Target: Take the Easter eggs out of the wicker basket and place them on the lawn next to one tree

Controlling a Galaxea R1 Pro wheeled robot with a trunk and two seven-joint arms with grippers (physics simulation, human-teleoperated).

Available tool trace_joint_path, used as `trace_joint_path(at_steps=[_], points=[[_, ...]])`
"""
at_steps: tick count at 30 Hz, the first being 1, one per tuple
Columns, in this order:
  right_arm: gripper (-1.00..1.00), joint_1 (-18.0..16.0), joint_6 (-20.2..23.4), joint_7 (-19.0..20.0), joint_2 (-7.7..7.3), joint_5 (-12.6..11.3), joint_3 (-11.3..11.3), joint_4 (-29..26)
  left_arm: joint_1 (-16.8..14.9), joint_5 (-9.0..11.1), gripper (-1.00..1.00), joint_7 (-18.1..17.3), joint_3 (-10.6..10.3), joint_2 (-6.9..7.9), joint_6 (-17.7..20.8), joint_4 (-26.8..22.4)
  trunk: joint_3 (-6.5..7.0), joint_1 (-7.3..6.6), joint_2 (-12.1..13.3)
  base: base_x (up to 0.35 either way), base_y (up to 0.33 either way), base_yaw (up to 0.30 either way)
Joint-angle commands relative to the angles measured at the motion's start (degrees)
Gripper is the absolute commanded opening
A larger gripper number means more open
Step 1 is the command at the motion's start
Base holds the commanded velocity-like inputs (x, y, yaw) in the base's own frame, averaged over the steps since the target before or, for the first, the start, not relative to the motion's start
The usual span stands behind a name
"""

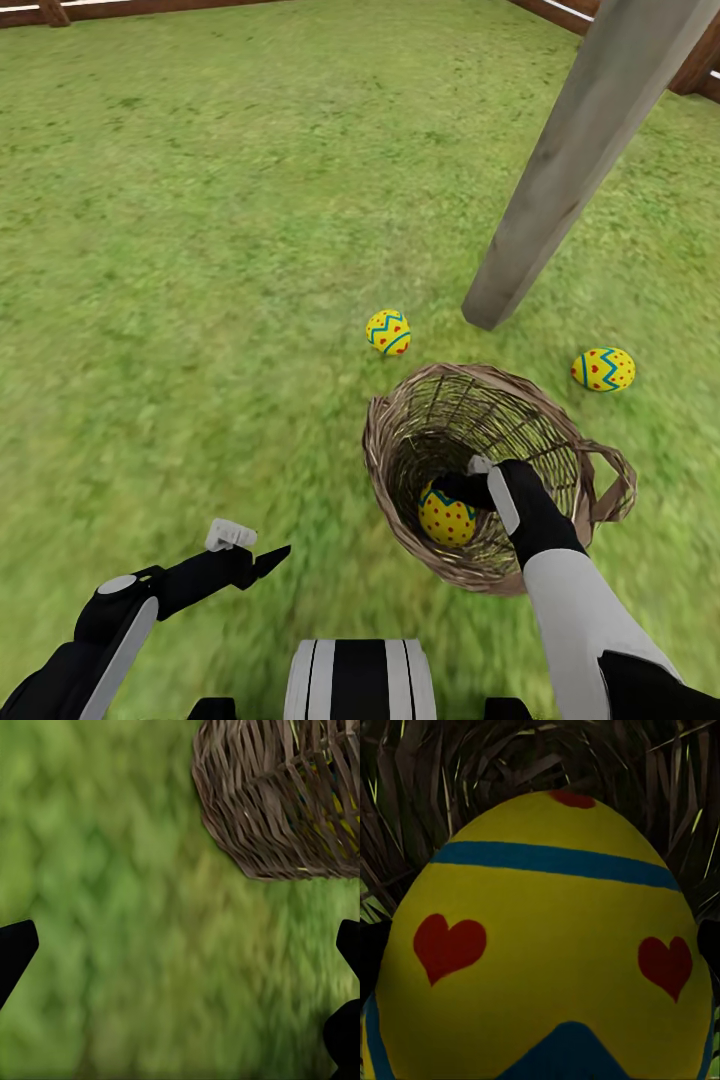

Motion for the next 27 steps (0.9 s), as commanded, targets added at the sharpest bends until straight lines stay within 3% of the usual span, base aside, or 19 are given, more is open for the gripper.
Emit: trace_joint_path(at_steps=[1, 18, 19, 27], points=[[1.0, 0.0, 0.3, 0.0, 0.04, 1.3, -0.3, 2.2, 0.0, 0.5, 1.0, 0.1, 0.0, 0.04, 0.4, 0.0, -0.04, 0.0, 0.0, 0.0, 0.0, 0.0], [1.0, 0.0, 0.2, 0.0, 0.13, 1.4, -0.3, 2.2, 0.0, 0.5, 1.0, 0.2, 0.0, 0.04, 0.4, 0.0, -0.04, 0.0, 0.0, 0.0, 0.0, 0.0], [-1.0, 0.0, 0.2, 0.0, 0.13, 1.4, -0.3, 2.2, 0.0, 0.5, 1.0, 0.2, 0.0, 0.04, 0.4, 0.0, -0.04, 0.0, 0.0, 0.0, 0.0, 0.0], [-1.0, 0.0, 0.2, 0.0, 0.13, 1.4, -0.2, 2.2, 0.0, 0.5, 1.0, 0.1, 0.0, 0.04, 0.4, 0.0, -0.04, 0.0, 0.0, 0.0, 0.0, 0.0]])
